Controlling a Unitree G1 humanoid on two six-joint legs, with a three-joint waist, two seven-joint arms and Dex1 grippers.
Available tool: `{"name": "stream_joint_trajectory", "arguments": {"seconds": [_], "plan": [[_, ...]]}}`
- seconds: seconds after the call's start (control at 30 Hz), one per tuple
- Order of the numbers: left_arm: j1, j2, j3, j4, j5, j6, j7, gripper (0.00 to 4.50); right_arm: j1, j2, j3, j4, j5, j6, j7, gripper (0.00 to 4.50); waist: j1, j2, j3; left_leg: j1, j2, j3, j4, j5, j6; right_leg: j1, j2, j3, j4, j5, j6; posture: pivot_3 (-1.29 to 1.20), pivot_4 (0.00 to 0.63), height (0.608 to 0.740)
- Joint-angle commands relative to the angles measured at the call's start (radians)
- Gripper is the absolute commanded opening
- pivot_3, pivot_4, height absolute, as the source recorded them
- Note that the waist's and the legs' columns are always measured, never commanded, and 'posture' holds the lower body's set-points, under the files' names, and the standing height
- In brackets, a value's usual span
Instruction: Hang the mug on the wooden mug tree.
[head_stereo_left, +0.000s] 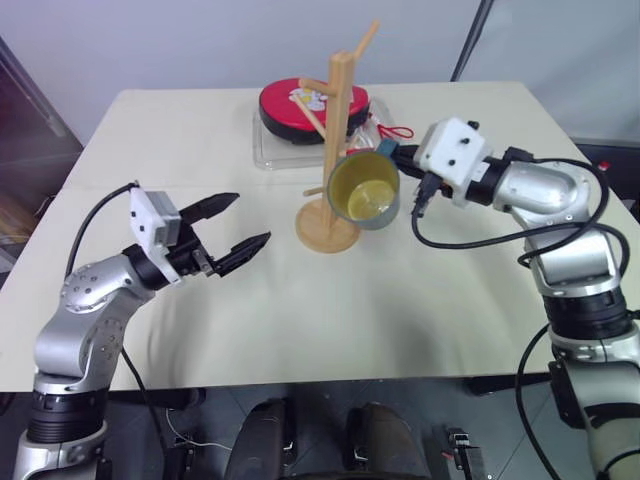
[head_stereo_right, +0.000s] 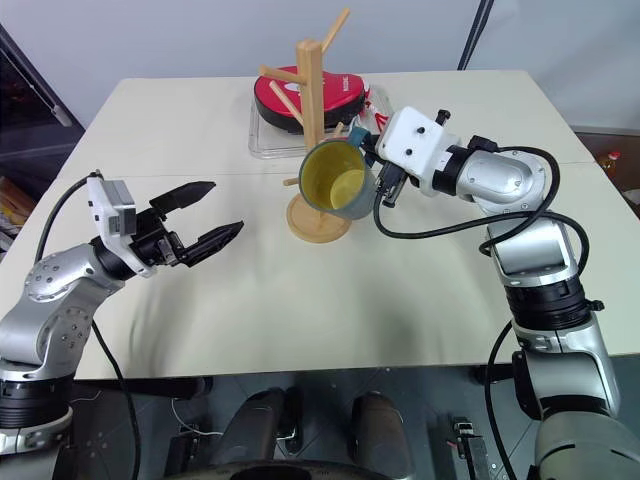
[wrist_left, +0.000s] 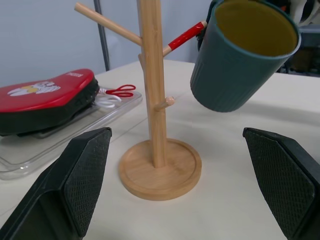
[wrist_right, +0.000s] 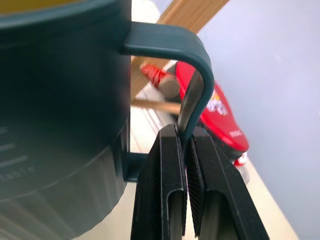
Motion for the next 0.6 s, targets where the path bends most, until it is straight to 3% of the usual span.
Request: {"name": "stream_joint_trajectory", "arguments": {"seconds": [0.03, 0.6], "plan": [[-0.007, 0.012, 0.021, -0.046, -0.019, -0.001, 0.003, 4.50, -0.051, 0.005, -0.006, 0.005, -0.003, -0.017, -0.002, 0.09, -0.001, 0.000, 0.000, 0.000, 0.000, 0.000, 0.000, 0.000, 0.000, 0.000, 0.000, 0.000, 0.000, 0.000, 0.000, 0.00, 0.150, 0.740], [0.006, -0.007, 0.013, -0.084, -0.021, 0.002, 0.036, 4.50, -0.184, 0.092, 0.089, 0.211, -0.070, -0.042, -0.007, 0.09, -0.002, 0.000, 0.000, 0.000, 0.000, 0.000, 0.000, 0.000, 0.000, 0.000, 0.000, 0.000, 0.000, 0.000, 0.000, 0.00, 0.150, 0.740]]}}
